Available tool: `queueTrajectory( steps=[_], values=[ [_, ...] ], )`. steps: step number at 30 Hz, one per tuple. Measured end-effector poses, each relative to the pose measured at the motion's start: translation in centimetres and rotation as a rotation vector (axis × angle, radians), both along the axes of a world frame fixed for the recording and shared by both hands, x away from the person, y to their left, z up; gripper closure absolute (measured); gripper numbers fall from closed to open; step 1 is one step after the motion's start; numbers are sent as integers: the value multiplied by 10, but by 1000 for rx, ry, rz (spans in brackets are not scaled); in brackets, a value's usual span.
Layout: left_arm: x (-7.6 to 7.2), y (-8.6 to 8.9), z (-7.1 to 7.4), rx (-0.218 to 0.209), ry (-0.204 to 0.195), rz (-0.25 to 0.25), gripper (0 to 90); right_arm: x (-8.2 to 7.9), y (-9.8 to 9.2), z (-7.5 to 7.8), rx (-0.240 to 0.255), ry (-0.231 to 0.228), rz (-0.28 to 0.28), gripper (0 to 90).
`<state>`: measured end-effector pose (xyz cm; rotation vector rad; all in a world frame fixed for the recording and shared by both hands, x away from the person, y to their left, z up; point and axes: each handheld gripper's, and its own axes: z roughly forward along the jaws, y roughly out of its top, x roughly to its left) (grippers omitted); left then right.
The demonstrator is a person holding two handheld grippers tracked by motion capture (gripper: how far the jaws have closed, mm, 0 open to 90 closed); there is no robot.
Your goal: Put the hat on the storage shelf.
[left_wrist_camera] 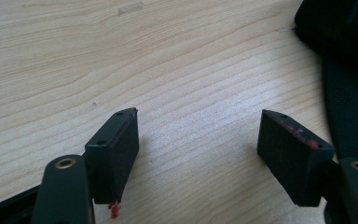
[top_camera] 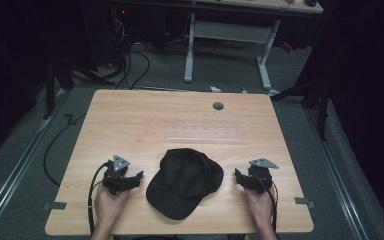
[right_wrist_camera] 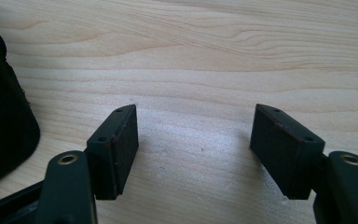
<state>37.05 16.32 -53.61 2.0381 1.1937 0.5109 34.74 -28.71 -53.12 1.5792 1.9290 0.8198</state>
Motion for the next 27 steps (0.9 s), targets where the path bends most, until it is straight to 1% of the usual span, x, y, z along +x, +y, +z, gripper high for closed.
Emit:
queueTrajectory(
  steps=[5,8,12,13,14,17,21,23,24,26,27],
  values=[
    [0,0,0,0,0,0,296,-1,0,0,-5,1,2,330],
    [0,0,0,0,0,0,296,-1,0,0,-5,-5,-1,368],
    [0,0,0,0,0,1,296,-3,0,1,-7,-11,5,377],
    [0,0,0,0,0,1,295,-5,0,2,-1,-22,14,388],
    [0,0,0,-1,-1,2,295,-5,0,2,-1,-22,14,388],
    [0,0,0,0,0,1,295,-13,2,4,23,-61,40,410],
    [0,0,0,-1,-1,1,294,-19,3,4,24,-70,62,412],
    [0,0,0,1,-1,0,294,-22,4,5,33,-76,72,413],
    [0,0,0,1,-1,0,294,-26,5,7,46,-81,88,412],
    [0,0,0,1,-1,0,294,-27,6,8,48,-83,94,411],
    [0,0,0,-1,-1,1,294,-30,7,10,58,-85,108,407]
  ],
)
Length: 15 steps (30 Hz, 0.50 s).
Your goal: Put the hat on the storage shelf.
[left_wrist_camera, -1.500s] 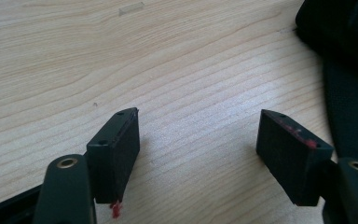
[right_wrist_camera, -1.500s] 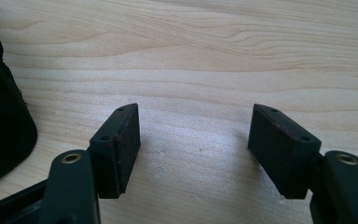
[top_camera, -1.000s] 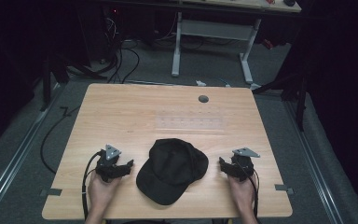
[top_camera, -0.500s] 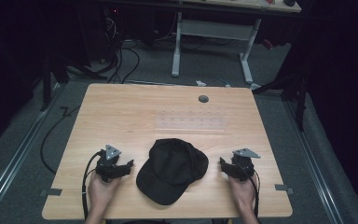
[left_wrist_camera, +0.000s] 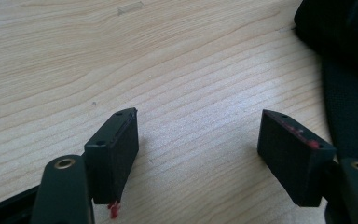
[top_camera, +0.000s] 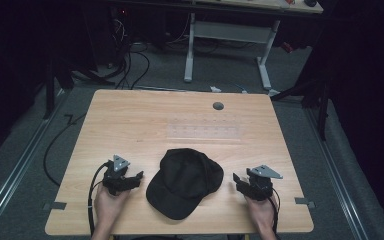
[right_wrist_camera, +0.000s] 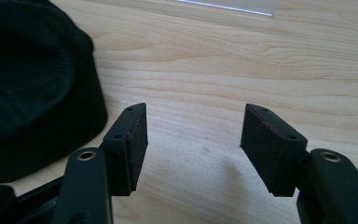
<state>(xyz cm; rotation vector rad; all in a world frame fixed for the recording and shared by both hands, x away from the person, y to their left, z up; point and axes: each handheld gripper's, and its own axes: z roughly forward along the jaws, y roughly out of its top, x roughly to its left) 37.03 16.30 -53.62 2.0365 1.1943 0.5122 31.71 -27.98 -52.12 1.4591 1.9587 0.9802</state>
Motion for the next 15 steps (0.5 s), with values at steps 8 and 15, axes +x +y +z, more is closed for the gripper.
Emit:
queueTrajectory(
  steps=[8,15],
  values=[
    [0,0,0,2,1,2,289,-9,12,12,46,-18,61,402],
    [0,0,0,1,1,3,288,-12,22,22,70,-35,117,398]
  ],
)
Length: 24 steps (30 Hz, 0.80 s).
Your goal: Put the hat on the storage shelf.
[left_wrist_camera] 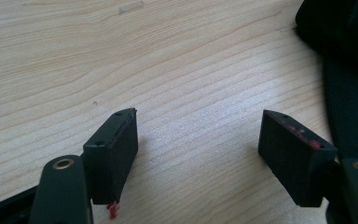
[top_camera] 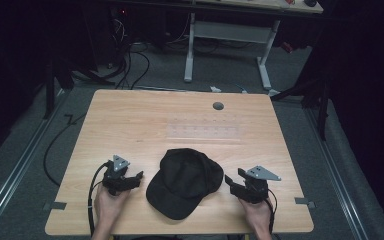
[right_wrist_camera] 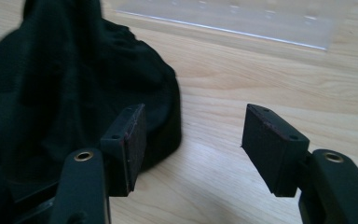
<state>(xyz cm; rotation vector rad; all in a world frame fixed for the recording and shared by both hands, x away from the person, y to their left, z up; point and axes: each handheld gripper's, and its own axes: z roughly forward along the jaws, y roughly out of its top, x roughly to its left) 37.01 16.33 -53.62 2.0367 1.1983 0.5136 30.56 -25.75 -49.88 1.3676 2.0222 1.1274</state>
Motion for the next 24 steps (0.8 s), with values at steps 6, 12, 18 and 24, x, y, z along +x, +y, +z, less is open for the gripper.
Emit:
queueTrajectory(
  steps=[6,12,18,24],
  values=[
    [0,0,0,0,0,0,288,0,12,10,3,-16,41,400],
    [0,0,0,-1,0,1,288,4,24,19,12,-20,86,383],
    [0,0,0,0,0,0,288,11,35,27,19,-19,130,367],
    [0,0,0,-1,0,0,288,17,44,32,38,-13,154,358]
  ],
)
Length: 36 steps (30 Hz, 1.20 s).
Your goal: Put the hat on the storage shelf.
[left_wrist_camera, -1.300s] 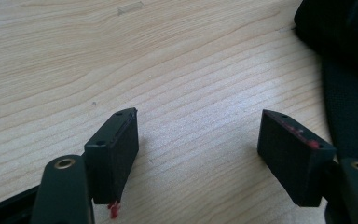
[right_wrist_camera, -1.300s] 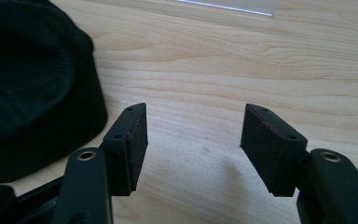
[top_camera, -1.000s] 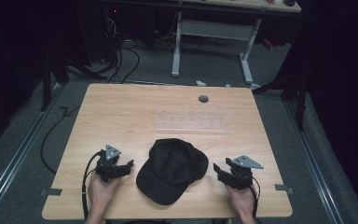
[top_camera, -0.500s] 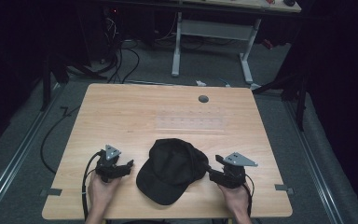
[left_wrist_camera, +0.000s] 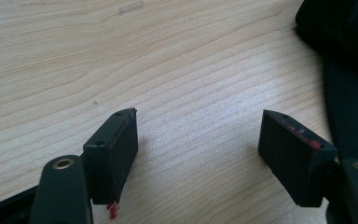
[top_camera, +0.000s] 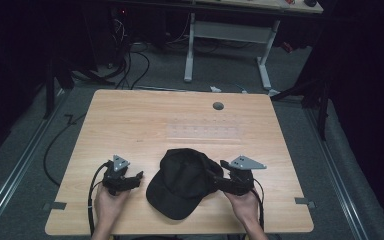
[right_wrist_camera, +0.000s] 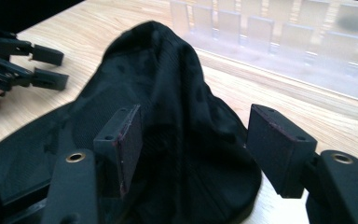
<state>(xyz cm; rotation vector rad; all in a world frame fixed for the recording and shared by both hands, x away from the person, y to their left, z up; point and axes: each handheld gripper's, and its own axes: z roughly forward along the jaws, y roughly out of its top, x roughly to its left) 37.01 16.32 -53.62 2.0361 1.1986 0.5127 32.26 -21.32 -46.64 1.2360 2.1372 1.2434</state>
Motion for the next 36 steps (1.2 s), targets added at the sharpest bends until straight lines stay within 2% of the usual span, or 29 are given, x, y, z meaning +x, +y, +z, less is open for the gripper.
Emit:
queueTrajectory(
  steps=[7,13,25,32,36],
  values=[
    [0,0,0,0,0,-1,287,11,9,2,5,15,6,356],
    [0,0,0,1,0,-2,284,22,15,0,22,38,0,395],
    [0,0,0,0,0,-2,284,29,20,-6,12,59,-10,481],
    [0,0,0,1,0,-2,284,30,25,-6,-13,75,-3,510],
    [0,0,0,1,0,-2,284,31,29,-6,-37,82,0,559]
  ],
)
